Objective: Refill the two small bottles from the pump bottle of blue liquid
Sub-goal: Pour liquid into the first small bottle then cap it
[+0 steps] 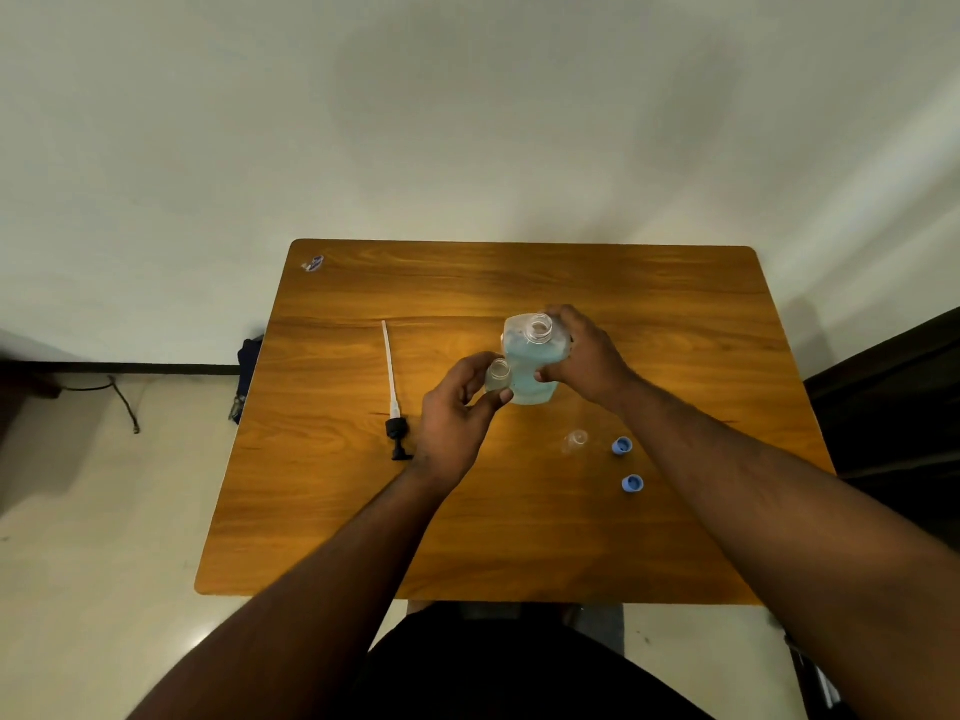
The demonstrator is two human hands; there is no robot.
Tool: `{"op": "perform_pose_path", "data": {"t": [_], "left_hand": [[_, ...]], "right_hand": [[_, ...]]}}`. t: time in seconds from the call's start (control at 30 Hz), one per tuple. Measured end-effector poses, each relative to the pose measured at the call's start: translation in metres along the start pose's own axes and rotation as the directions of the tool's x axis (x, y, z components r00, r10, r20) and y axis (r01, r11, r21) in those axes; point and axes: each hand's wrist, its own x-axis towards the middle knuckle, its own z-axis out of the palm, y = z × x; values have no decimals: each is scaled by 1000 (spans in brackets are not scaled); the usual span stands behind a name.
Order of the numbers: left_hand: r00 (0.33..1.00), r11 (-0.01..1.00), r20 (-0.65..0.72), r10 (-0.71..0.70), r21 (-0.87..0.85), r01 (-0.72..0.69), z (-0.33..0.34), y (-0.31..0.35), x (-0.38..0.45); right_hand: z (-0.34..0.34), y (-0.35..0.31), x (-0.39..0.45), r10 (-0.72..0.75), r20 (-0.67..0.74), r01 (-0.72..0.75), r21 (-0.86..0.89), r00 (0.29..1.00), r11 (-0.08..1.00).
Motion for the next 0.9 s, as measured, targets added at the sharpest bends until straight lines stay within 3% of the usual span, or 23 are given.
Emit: {"op": "perform_pose_path", "data": {"t": [0.37,0.57,0.73,0.8,0.9], "left_hand": [[1000,1000,13,-18,-5,18,13,-7,2],[999,999,17,-44,-19,44,22,-8,-4],[997,998,52,-53,-24,54,47,-3,-7],[997,998,57,-57,-24,59,59,-2,-8],[996,998,65,-62,-11,63,76,0,-11]], "right_hand": [[2,35,2,2,41,-3,23,999,1000],[-8,39,-1,11,160,-6,-30,987,1000],[-30,82,-56,215,-17,-211,138,976,968],[-32,107,-82,289,-44,-289,7,956,957],[-29,135,-110,305,47,-288,-216,951,933]]}}
